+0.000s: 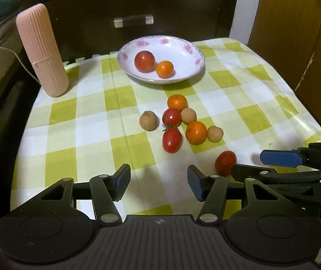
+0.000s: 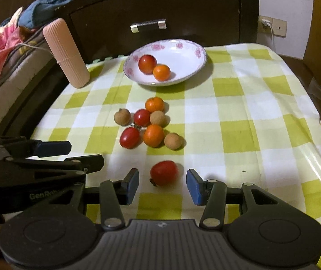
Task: Organize fruits
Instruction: 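Grasp a red plum tomato with the right tool while the left tool grasps another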
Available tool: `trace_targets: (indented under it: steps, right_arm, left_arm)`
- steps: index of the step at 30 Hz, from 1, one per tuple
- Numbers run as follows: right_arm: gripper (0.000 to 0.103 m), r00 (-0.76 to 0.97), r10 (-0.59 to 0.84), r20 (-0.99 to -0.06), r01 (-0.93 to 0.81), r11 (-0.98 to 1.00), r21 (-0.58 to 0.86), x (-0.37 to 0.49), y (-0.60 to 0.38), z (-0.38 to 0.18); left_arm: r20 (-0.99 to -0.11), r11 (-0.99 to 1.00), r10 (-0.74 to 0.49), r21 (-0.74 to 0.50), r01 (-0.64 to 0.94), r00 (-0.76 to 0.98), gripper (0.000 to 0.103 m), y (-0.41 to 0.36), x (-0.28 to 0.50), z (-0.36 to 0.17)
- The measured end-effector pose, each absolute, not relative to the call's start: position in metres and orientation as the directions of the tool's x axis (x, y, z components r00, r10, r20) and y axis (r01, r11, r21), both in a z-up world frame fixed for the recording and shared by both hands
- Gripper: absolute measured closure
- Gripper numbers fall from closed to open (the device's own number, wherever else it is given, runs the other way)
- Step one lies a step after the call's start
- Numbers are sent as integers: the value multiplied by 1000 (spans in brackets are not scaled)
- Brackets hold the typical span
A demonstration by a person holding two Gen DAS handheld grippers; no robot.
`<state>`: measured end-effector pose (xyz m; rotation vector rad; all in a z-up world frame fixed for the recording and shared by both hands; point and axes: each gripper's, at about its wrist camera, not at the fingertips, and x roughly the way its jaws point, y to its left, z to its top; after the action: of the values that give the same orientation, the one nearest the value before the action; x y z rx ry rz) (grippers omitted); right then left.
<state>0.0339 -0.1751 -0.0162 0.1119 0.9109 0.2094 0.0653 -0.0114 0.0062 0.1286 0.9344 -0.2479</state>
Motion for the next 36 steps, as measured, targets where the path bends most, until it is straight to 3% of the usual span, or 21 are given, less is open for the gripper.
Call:
trace_targets:
  steps: [10,18,21,30,36]
  right_arm:
    - [57,572,241,-784,-131,970,203,39,-177,-26]
    - [56,553,260,-791,-155,966,209,51,-171,-34]
    - [56,550,250,-797,-146,968,203,55,-171,-37]
    - [56,520,234,-821,-155,972,179,67,-167,-49]
    - [70,501,213,-839,-184,973,138,66,-161,-52]
  left_arm:
    - [-814,969,-134,13,247,565,29,-6,72,0]
    - [-830,976,-102,23,216,548,29,0,79,-6]
    - [-833,979,-106,8,203,544,23,4,82,-6]
    - [-836,977,-86,34,208,541,22,2,85,-10]
    - [-838,976,-95,28,216,538,22,1,90,-11]
